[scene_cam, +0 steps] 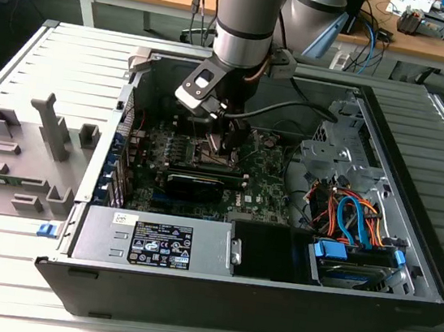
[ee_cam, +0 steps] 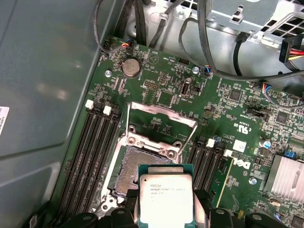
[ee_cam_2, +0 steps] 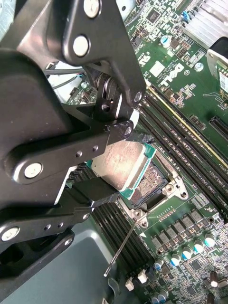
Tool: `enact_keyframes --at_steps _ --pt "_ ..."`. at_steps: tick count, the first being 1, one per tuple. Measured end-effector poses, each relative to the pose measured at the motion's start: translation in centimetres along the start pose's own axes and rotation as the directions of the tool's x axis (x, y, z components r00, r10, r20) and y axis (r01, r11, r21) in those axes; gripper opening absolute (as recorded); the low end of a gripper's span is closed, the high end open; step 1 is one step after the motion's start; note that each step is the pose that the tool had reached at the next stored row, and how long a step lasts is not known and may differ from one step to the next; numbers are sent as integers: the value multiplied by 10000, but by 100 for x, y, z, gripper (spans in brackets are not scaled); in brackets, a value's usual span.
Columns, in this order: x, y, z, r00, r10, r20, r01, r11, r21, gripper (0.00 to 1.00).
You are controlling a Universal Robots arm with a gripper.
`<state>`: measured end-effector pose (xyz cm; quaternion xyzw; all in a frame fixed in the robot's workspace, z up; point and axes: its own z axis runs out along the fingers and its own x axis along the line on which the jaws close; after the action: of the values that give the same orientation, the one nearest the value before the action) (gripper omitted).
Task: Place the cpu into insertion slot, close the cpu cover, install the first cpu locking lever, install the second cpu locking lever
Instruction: 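Place the cpu into insertion slot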
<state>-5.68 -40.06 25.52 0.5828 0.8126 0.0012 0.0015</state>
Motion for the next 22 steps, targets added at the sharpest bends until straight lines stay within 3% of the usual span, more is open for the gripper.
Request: enact_keyframes --at_steps 22 --pt "0 0 7 9992 396 28 -396 9992 9 54"
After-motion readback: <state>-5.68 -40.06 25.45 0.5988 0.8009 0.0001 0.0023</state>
